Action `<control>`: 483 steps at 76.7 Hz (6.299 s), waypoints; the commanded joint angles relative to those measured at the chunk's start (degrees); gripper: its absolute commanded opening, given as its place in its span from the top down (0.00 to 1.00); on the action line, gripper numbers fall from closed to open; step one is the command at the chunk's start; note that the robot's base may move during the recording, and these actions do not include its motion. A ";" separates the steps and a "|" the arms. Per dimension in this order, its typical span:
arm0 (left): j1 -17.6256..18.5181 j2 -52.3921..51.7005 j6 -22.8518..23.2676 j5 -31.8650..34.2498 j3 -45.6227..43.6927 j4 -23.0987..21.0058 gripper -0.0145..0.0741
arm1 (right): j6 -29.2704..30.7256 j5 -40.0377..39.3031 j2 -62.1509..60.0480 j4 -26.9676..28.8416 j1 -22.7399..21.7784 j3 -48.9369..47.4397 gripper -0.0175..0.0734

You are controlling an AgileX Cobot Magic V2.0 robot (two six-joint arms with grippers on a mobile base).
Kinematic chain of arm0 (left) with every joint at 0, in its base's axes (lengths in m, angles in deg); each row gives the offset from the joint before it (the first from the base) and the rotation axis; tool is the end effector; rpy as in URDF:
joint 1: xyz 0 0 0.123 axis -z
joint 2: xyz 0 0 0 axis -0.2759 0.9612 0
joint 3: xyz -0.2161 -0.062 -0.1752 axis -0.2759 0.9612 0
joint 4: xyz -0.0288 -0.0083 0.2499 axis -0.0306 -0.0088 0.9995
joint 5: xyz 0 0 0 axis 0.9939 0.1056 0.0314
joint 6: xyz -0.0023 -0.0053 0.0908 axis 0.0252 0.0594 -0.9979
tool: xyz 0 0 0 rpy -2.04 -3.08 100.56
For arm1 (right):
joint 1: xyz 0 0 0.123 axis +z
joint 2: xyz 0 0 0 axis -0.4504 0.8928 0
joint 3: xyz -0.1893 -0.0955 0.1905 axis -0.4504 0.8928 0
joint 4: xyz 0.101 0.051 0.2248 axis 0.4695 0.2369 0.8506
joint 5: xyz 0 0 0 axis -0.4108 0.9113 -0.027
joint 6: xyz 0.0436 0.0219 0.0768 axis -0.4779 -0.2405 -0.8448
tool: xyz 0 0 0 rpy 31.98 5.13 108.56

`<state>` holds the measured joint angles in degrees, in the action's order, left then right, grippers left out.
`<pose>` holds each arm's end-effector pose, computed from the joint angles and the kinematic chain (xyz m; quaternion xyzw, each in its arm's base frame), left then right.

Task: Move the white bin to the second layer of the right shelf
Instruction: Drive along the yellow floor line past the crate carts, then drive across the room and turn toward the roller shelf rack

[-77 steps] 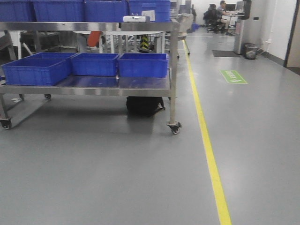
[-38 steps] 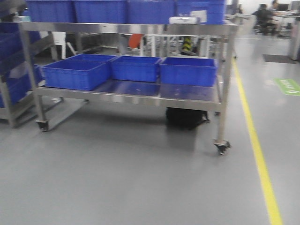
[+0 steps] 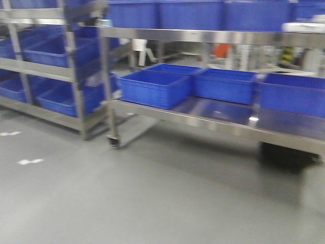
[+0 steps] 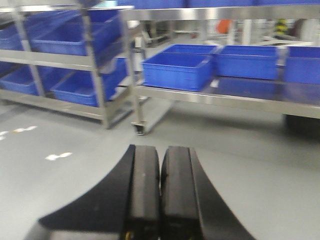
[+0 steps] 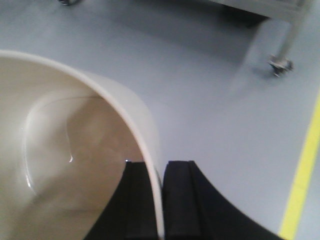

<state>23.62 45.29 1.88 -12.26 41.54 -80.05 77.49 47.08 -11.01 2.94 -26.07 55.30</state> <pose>0.0554 -0.0074 0.1963 0.0647 0.7306 -0.0302 0.6791 0.0691 0.0009 0.3008 0.0391 0.8809 0.0266 0.4709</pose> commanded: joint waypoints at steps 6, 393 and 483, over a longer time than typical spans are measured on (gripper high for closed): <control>0.42 -0.79 0.30 4.91 2.11 0.00 0.74 | -0.16 -4.99 0.25 0.00 -0.16 -1.78 0.76; 0.42 -0.79 0.30 4.91 2.11 0.00 0.74 | -0.16 -5.03 0.25 0.00 -0.16 -1.78 0.76; 0.42 -0.79 0.30 4.91 2.11 0.00 0.74 | -0.16 -5.03 0.25 0.00 -0.16 -1.78 0.76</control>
<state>23.62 45.29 1.88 -12.26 41.54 -80.05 77.49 46.98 -11.01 2.94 -26.07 55.30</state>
